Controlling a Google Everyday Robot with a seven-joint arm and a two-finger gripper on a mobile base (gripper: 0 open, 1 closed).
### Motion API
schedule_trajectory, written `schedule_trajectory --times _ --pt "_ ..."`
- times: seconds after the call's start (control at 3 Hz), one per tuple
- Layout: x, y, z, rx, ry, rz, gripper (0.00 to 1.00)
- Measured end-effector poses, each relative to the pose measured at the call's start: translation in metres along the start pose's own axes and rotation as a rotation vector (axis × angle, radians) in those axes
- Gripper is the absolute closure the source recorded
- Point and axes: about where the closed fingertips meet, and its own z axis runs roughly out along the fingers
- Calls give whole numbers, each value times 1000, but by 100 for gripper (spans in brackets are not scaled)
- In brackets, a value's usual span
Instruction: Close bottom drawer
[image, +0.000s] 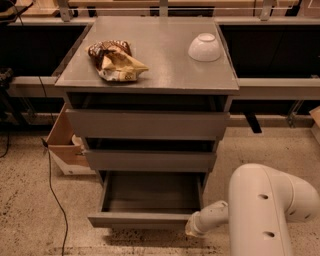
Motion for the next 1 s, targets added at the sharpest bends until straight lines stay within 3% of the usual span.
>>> schedule_trajectory --times 0.67,1.0 --pt "-14 -33 -2 86 -41 -7 100" --pt "-42 -71 -6 156 -83 -28 100"
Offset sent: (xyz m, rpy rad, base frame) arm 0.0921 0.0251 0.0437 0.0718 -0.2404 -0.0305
